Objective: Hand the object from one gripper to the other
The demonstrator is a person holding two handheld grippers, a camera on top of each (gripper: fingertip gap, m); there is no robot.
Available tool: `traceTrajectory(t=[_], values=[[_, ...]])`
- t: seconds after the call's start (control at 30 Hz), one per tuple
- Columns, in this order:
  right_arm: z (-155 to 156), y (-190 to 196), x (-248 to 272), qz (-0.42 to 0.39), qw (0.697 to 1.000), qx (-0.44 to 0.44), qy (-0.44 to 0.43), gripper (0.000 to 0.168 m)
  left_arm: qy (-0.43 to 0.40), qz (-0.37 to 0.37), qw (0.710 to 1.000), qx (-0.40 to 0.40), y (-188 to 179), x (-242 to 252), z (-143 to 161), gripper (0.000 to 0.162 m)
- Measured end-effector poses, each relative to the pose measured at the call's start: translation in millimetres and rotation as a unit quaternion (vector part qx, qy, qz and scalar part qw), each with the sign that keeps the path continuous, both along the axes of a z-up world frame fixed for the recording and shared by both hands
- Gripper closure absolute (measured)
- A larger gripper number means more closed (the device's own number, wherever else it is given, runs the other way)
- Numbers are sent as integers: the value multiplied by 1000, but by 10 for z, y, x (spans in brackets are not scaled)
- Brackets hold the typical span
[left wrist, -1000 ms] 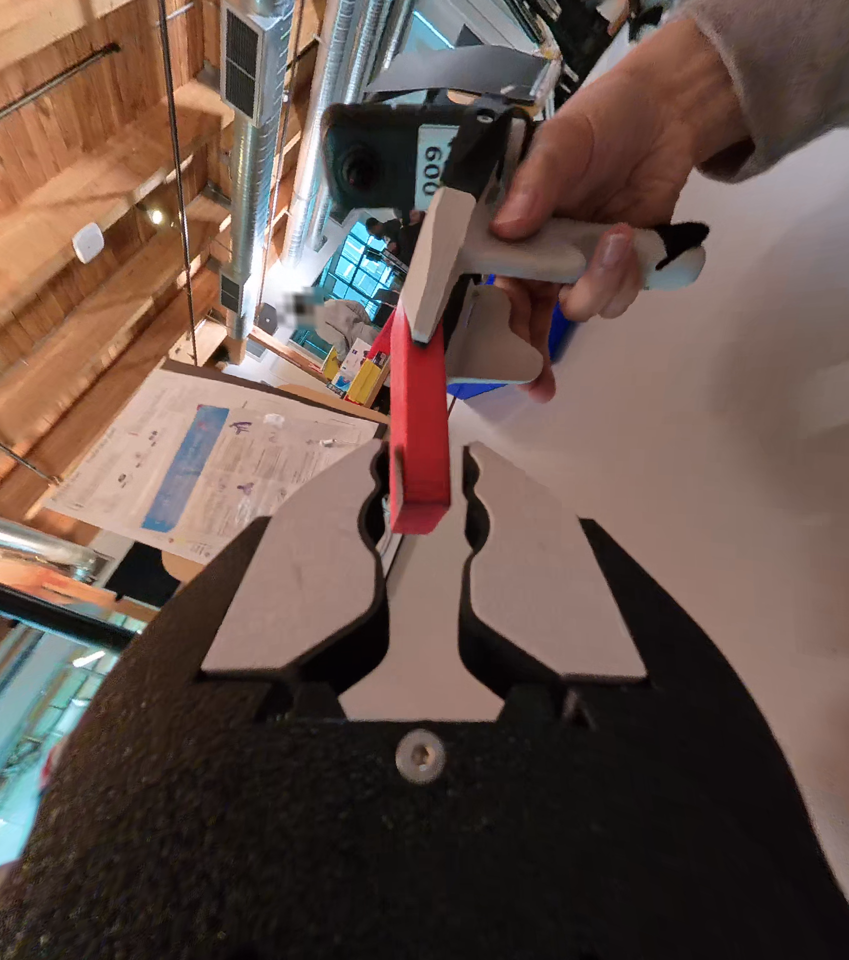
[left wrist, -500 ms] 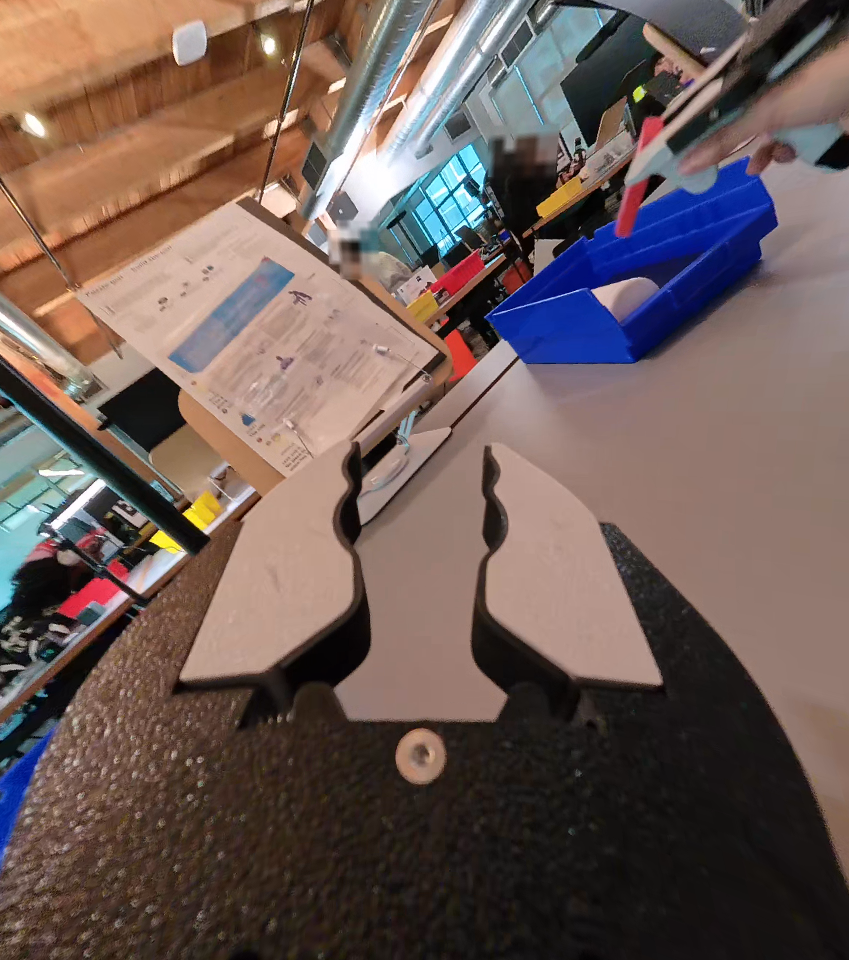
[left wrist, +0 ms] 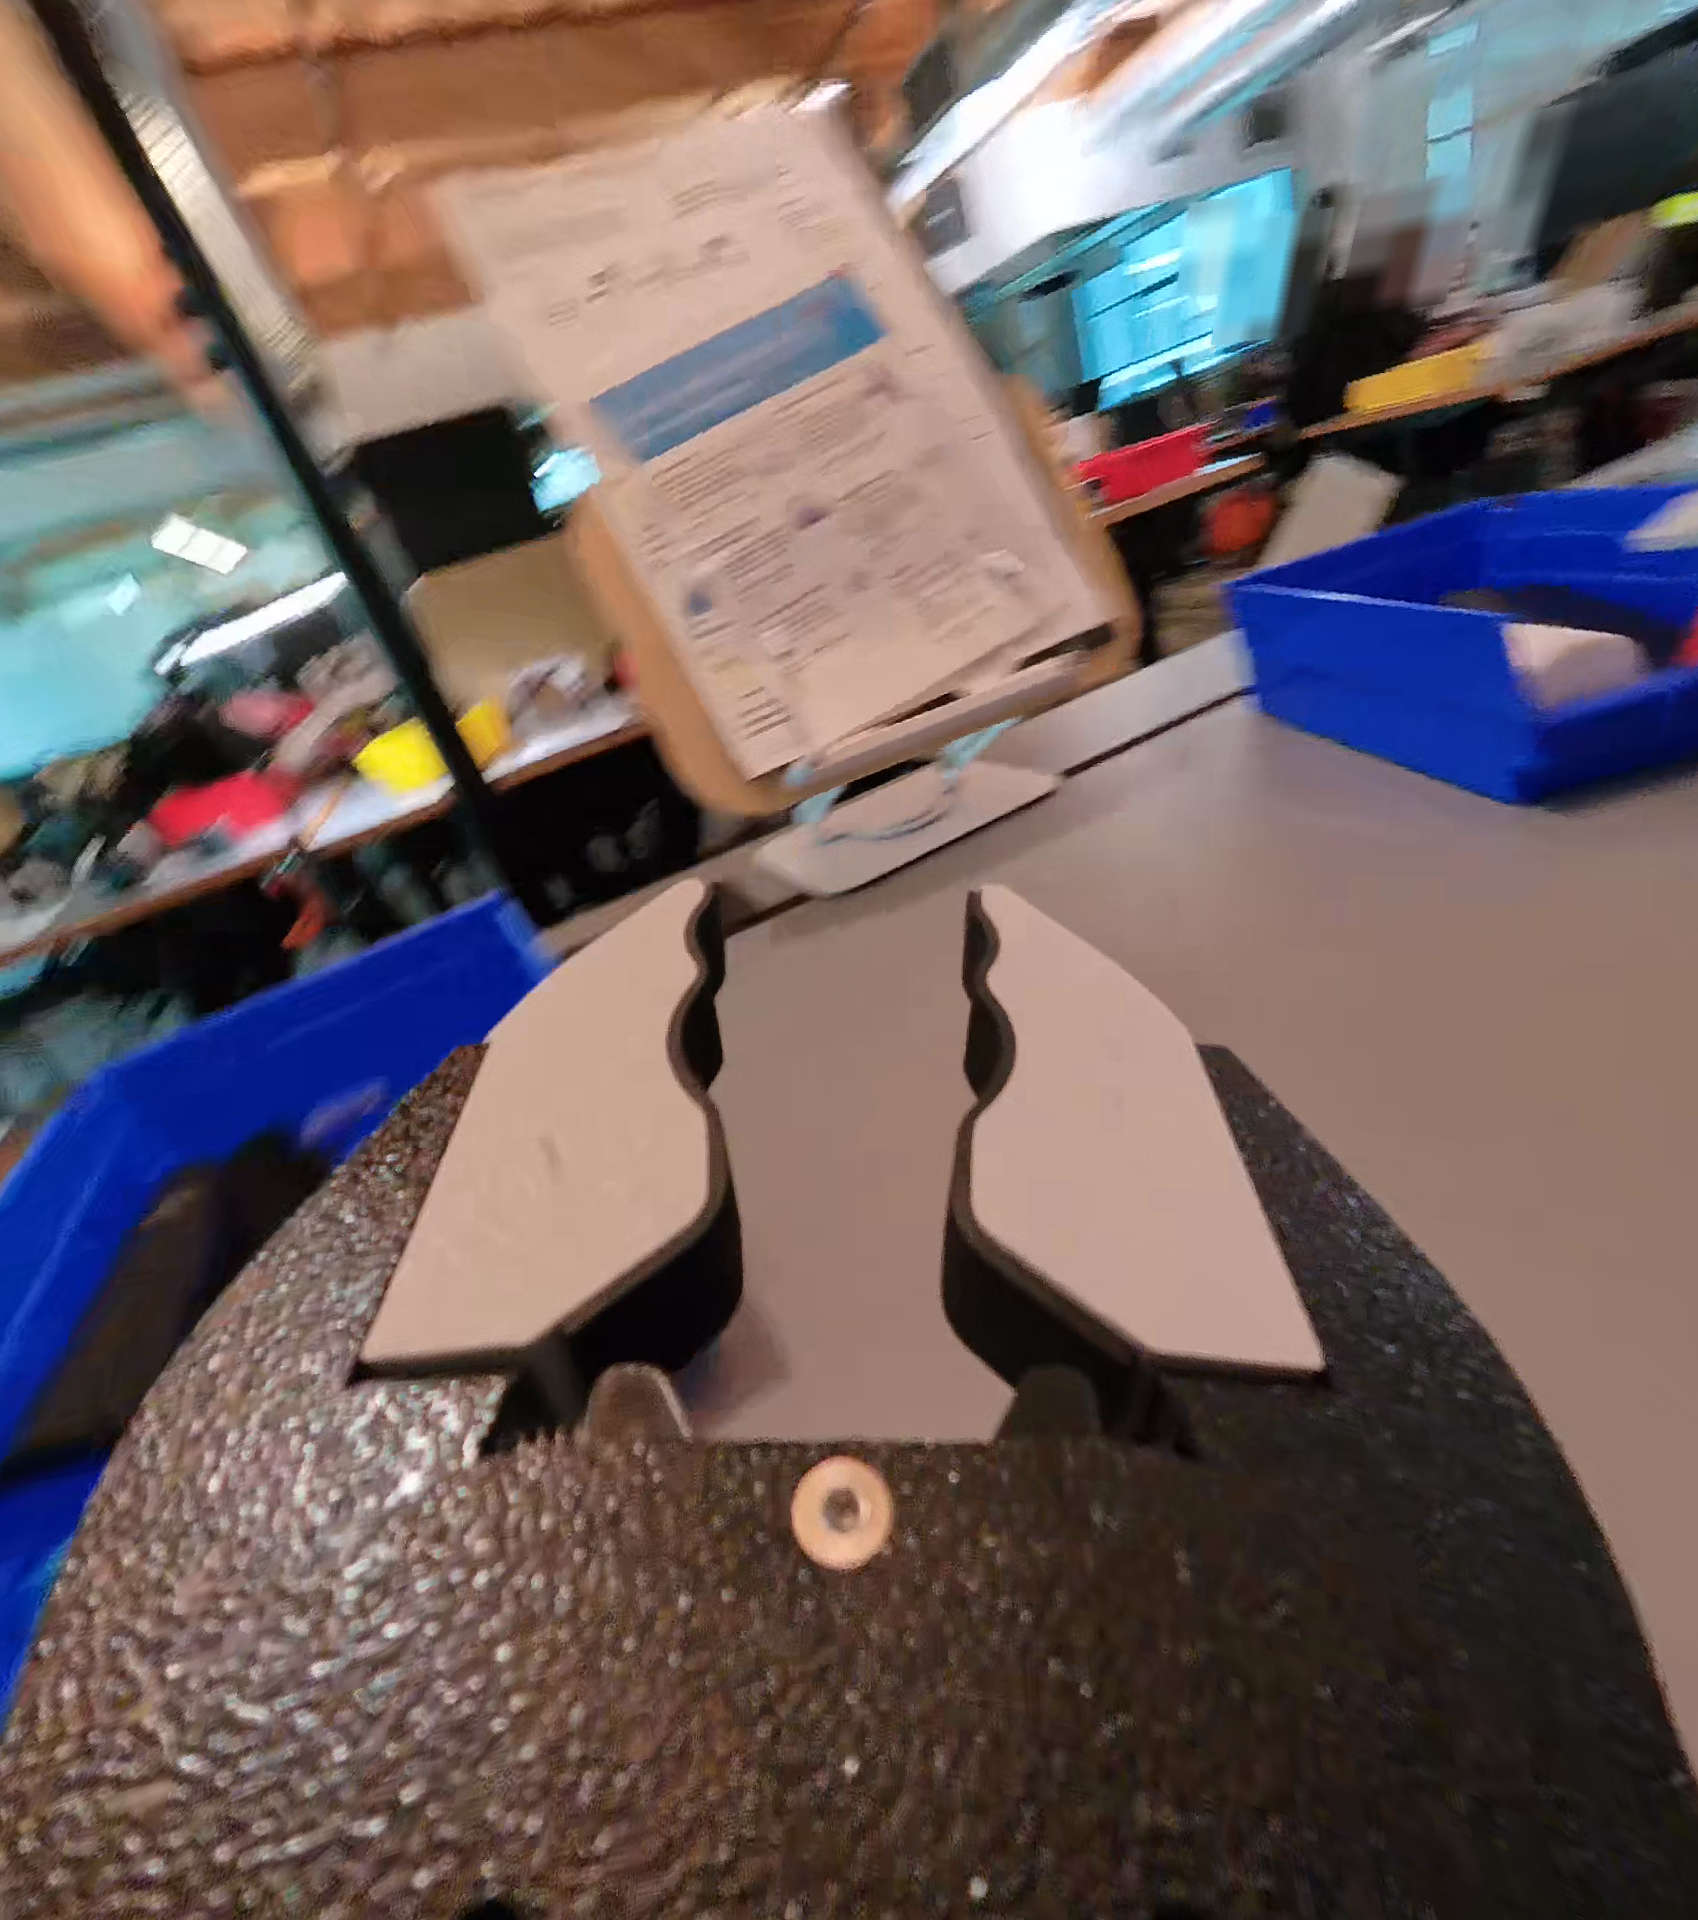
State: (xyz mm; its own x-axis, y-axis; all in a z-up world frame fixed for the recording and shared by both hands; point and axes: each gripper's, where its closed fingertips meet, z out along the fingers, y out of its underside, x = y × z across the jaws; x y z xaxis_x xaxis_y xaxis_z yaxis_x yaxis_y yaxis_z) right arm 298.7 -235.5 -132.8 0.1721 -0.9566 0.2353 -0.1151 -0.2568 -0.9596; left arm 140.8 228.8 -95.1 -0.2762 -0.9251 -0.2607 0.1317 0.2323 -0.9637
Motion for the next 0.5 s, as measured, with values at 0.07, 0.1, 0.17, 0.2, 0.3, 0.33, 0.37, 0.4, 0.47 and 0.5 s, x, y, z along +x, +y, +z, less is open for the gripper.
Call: traceTrajectory(t=[0.07, 0.1, 0.17, 0.2, 0.3, 0.33, 0.37, 0.4, 0.47, 0.5], values=[[169, 93, -75, 27, 999, 13, -23, 77, 61, 86, 994, -26, 514, 7, -28, 117], [241, 143, -116, 43, 998, 21, -29, 77, 96, 115, 988, -27, 741, -16, -76, 114], [386, 228, -198, 70, 996, 41, -43, 78, 151, 154, 976, -29, 1110, -72, -170, 102], [456, 256, -232, 79, 994, 52, -52, 79, 171, 164, 971, -35, 1241, -87, -205, 101], [587, 343, -311, 106, 989, 71, -69, 85, 219, 168, 961, -20, 1492, 18, -350, 104], [593, 382, -329, 116, 988, 72, -67, 87, 256, 166, 952, -5, 1552, 86, -464, 103], [582, 422, -341, 126, 988, 70, -62, 88, 297, 162, 941, 8, 1600, 162, -583, 101], [556, 458, -346, 135, 987, 64, -55, 89, 332, 163, 929, 13, 1650, 245, -682, 99], [480, 487, -334, 141, 988, 46, -39, 89, 380, 163, 910, 4, 1700, 424, -808, 99], [445, 490, -325, 140, 989, 38, -32, 89, 393, 167, 904, -3, 1710, 515, -840, 100]])
